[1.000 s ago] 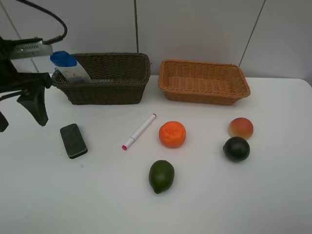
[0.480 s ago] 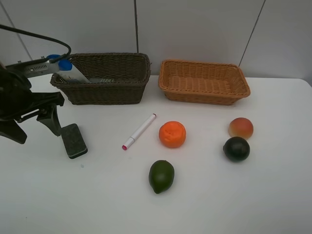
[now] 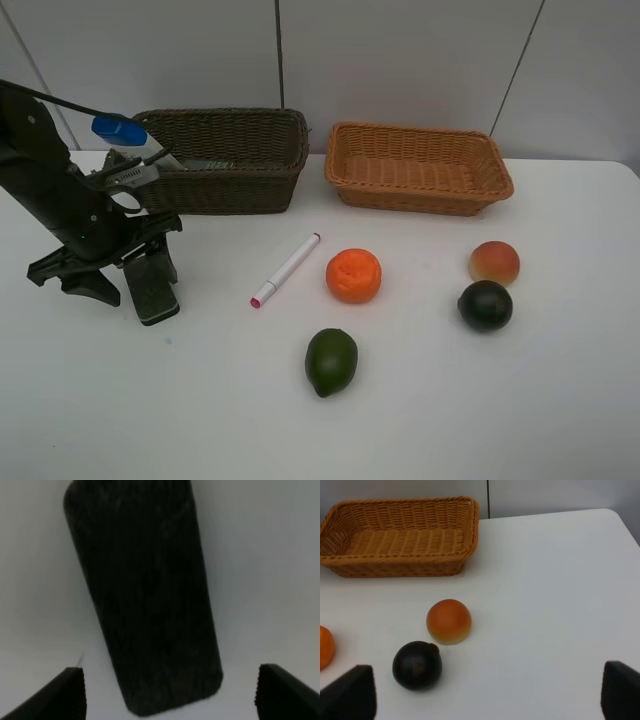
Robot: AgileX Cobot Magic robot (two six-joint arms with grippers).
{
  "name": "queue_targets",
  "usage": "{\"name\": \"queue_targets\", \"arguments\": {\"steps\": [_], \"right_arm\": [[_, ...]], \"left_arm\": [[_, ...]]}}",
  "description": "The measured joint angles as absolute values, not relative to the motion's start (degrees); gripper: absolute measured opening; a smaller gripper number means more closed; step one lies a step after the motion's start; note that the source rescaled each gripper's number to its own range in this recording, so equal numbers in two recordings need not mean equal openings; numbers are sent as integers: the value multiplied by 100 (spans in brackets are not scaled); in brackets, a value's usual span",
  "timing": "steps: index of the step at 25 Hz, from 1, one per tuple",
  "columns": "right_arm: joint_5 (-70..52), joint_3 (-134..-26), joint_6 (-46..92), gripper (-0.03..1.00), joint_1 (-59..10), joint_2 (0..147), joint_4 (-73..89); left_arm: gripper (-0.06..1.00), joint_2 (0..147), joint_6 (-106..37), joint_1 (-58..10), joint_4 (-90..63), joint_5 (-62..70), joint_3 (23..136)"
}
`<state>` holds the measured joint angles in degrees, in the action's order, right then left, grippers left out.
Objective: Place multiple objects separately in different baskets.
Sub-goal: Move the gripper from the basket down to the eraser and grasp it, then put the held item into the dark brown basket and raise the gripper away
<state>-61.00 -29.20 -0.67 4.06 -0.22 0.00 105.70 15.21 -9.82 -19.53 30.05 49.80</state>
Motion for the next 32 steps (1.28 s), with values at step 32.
{"name": "queue_targets", "arguments": {"steps": [32], "right_arm": [[-6100, -2920, -67, 99, 406, -22, 0]], "left_arm": [[52, 10078, 733, -982, -1980, 3410, 5900]]}}
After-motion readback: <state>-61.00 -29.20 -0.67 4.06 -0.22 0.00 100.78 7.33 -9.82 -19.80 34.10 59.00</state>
